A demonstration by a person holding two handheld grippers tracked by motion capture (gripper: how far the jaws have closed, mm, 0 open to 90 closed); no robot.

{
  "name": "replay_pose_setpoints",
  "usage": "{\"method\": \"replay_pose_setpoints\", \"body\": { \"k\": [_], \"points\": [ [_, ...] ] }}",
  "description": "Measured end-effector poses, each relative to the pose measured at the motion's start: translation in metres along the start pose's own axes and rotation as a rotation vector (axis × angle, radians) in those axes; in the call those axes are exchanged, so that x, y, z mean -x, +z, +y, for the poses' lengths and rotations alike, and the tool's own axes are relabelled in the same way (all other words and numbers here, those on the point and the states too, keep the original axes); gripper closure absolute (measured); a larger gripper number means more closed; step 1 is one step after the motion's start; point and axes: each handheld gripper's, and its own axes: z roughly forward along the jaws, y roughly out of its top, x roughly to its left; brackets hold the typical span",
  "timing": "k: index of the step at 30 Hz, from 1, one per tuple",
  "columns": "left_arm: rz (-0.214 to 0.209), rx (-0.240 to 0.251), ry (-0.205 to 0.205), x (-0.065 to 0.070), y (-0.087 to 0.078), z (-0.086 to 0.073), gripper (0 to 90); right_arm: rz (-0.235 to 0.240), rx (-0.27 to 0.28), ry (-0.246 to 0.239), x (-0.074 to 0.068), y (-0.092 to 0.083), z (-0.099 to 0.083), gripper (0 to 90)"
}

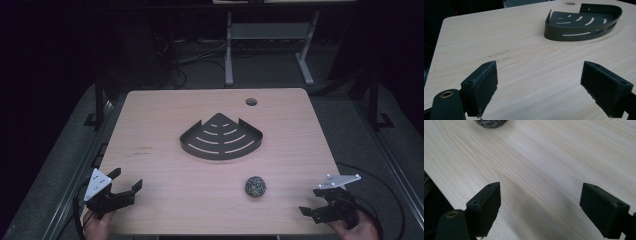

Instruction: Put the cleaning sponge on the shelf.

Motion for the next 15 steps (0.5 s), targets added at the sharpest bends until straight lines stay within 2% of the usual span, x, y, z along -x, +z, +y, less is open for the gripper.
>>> {"method": "replay_pose_setpoints", "body": {
  "k": [8,15],
  "points": [
    [-0.001,0.008,-0.007,-0.001,-0.002,0.000,13.3,0.022,-0.006,-0.029,-0.007,0.001,0.009,16.6],
    [0.002,0.015,-0.008,-0.001,-0.004,0.001,13.3,0.029,-0.029,-0.079,-0.016,0.002,0.025,16.5]
  ]
}}
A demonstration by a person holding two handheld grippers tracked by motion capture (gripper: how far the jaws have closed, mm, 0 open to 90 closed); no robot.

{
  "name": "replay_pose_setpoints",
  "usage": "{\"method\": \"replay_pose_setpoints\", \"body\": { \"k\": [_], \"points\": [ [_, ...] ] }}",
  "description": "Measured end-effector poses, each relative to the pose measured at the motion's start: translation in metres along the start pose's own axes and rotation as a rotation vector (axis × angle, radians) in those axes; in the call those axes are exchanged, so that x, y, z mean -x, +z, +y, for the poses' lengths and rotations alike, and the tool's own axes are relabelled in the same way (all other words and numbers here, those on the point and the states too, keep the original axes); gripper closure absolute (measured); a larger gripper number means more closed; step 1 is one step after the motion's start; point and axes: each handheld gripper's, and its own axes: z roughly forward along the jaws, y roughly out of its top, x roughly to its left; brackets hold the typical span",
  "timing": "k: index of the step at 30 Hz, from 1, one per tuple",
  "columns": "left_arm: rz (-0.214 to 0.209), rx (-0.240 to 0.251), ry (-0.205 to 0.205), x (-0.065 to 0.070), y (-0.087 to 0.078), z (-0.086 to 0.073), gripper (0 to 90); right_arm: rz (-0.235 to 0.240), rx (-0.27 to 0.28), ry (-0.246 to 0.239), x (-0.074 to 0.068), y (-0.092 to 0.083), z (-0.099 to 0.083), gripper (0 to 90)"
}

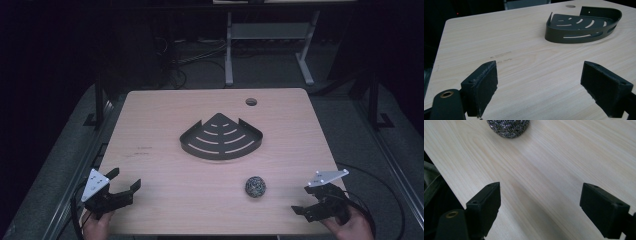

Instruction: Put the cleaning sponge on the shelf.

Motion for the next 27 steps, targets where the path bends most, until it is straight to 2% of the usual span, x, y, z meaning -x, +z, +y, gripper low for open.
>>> {"method": "replay_pose_setpoints", "body": {
  "k": [13,27],
  "points": [
    [-0.001,-0.005,0.005,0.000,0.001,0.000,13.3,0.017,-0.018,-0.036,-0.005,0.004,0.014,16.3],
    [0.000,-0.003,0.002,0.000,0.001,0.000,13.3,0.037,-0.052,-0.100,-0.017,0.012,0.035,15.4]
  ]
}}
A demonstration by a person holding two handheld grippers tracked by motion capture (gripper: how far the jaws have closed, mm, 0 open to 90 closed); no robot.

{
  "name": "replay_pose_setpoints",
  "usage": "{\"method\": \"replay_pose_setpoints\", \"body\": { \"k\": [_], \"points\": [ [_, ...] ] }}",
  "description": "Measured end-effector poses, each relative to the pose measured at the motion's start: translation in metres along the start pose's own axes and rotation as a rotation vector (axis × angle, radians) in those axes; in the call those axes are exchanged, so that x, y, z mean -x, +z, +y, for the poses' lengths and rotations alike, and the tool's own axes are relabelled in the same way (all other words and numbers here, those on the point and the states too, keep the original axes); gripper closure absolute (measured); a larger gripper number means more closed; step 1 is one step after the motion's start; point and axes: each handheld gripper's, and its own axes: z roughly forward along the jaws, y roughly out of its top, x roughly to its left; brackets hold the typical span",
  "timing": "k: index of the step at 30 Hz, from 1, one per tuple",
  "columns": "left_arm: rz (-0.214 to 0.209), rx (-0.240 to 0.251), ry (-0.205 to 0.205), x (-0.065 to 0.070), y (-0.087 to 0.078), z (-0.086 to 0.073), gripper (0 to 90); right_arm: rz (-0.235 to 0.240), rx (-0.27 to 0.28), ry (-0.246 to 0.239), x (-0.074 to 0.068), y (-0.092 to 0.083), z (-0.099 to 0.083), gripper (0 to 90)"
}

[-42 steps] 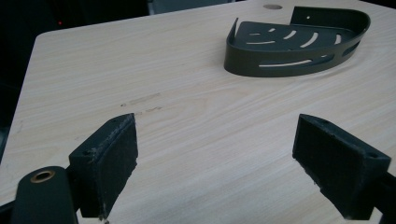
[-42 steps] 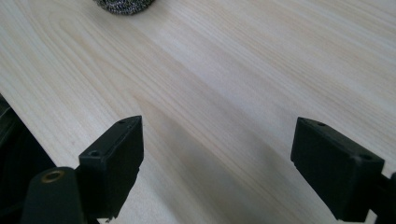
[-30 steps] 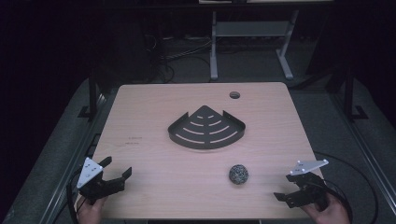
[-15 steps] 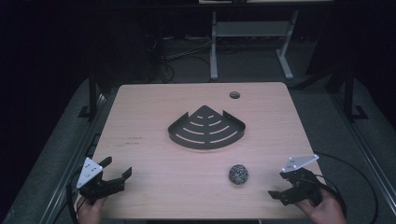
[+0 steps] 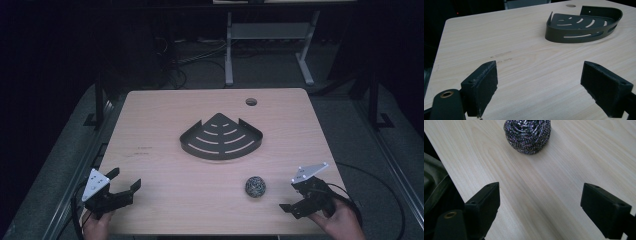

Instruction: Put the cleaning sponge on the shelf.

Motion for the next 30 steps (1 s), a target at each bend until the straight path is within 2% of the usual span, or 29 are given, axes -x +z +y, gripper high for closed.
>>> {"method": "replay_pose_setpoints", "body": {
  "k": [30],
  "points": [
    [0.002,0.009,-0.010,-0.002,-0.002,0.000,13.3,0.030,-0.046,-0.083,-0.011,0.018,0.041,15.1]
  ]
}}
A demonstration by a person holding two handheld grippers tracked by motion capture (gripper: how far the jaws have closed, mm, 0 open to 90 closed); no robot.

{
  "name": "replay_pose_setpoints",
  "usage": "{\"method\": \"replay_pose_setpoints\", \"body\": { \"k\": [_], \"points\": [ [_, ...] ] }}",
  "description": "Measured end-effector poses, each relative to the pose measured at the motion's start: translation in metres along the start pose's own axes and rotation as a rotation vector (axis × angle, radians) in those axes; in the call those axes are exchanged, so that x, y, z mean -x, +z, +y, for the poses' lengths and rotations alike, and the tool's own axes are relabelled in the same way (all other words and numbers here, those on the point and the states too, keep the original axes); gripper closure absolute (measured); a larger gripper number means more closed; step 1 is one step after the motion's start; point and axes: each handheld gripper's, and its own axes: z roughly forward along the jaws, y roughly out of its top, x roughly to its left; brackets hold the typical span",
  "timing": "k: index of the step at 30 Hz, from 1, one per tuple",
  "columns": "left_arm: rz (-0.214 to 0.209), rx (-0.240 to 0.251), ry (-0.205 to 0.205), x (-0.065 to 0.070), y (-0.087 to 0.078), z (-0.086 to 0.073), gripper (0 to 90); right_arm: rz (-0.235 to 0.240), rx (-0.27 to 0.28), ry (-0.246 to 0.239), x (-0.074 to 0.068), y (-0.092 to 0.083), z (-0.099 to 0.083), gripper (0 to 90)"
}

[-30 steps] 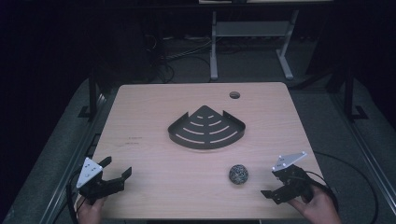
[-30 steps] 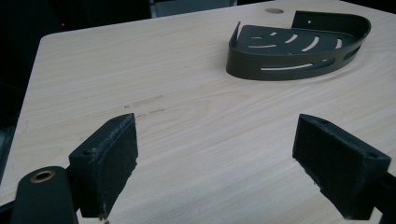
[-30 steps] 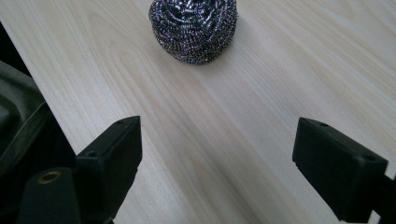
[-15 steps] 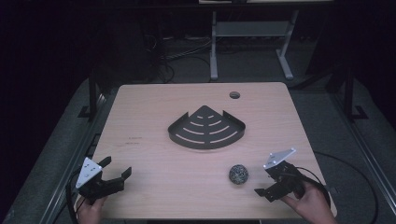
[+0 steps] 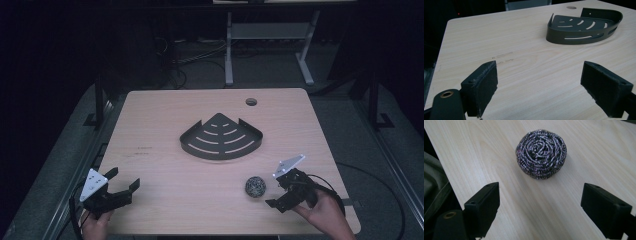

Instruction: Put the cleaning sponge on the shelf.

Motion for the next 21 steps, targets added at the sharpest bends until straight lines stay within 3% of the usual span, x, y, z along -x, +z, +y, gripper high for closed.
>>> {"method": "replay_pose_setpoints", "body": {
  "k": [21],
  "points": [
    [0.001,0.003,0.000,0.000,-0.001,0.001,13.3,0.025,-0.041,-0.052,0.000,0.021,0.030,15.1]
  ]
}}
